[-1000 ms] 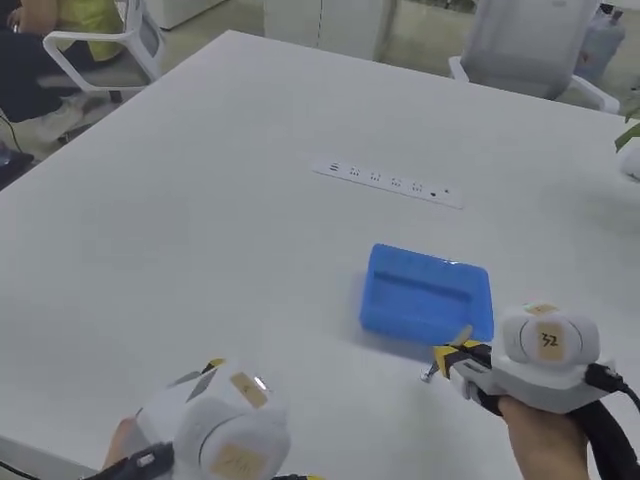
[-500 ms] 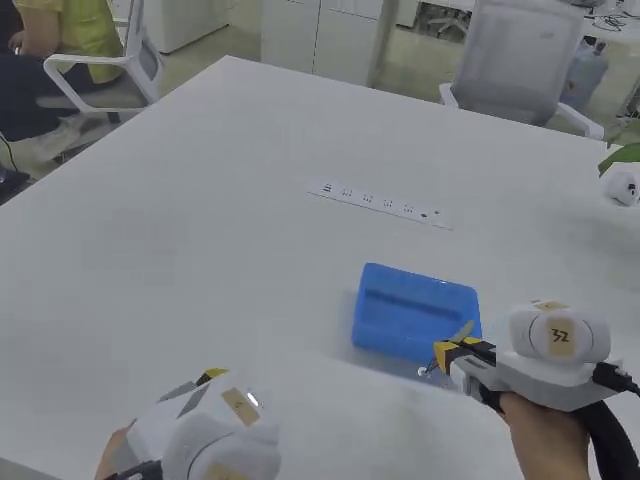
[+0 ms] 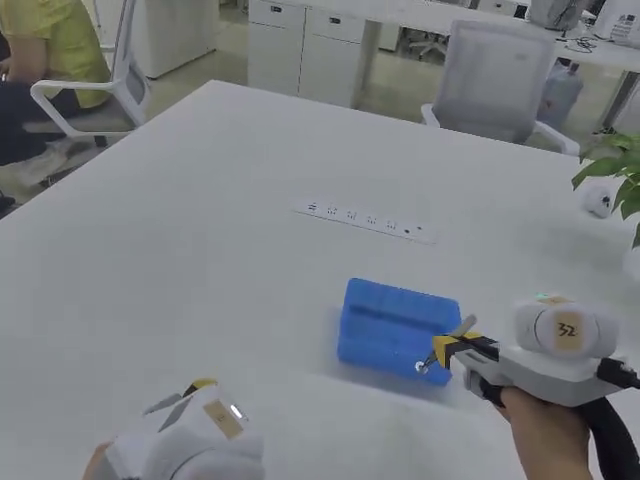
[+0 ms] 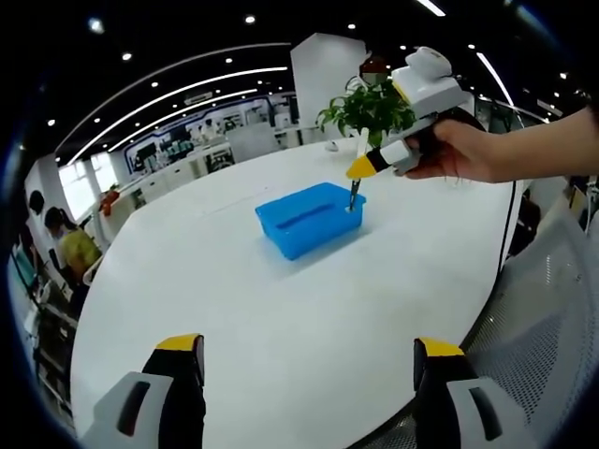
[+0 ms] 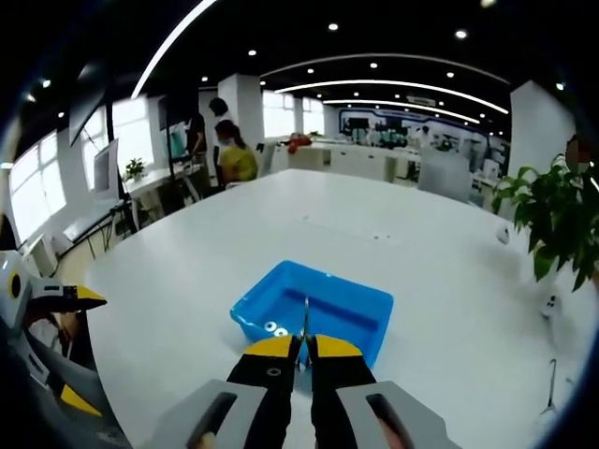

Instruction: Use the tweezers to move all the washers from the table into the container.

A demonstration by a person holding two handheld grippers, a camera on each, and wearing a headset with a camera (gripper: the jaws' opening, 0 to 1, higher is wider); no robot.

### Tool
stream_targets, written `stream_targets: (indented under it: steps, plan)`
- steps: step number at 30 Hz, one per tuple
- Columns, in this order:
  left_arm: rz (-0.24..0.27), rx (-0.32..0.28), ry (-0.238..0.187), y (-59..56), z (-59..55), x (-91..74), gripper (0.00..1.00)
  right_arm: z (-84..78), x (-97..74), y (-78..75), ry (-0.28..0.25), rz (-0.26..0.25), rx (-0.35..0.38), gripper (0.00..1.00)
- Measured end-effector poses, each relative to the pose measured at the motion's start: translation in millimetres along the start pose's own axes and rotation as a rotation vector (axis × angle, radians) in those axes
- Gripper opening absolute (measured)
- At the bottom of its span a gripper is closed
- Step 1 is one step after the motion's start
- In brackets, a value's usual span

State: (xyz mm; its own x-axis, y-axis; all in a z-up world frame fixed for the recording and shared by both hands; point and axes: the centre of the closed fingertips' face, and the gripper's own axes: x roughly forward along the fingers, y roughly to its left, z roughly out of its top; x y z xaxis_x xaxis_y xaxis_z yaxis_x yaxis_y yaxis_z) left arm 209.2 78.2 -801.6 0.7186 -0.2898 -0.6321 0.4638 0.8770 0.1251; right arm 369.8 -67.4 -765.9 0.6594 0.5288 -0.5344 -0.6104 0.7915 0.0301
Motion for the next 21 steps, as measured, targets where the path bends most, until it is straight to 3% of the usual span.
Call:
stream_targets:
  steps: [4, 11, 17, 19, 21]
  plan:
    - [-0.006, -0.029, -0.014, -3.4, 5.8, -5.1, 0.97, 6.1, -4.3, -6.9, -0.018, -0.017, -0.001, 0.02]
    - [0.001, -0.019, -0.036, -8.0, 19.9, -14.7, 0.97, 17.2, -5.3, -21.6, -0.052, -0.040, 0.014, 0.02]
    - [0.024, -0.055, -0.057, -10.9, 34.2, -21.6, 0.96, 16.3, 0.0, -29.7, -0.049, -0.049, 0.009, 0.02]
    - [0.027, -0.105, -0.071, -11.5, 40.5, -24.2, 0.97, 14.9, 3.4, -31.7, -0.041, -0.049, 0.002, 0.02]
    - [0.033, -0.112, -0.071, -11.4, 44.8, -26.2, 0.97, 10.9, 8.7, -36.8, -0.022, -0.069, -0.046, 0.02]
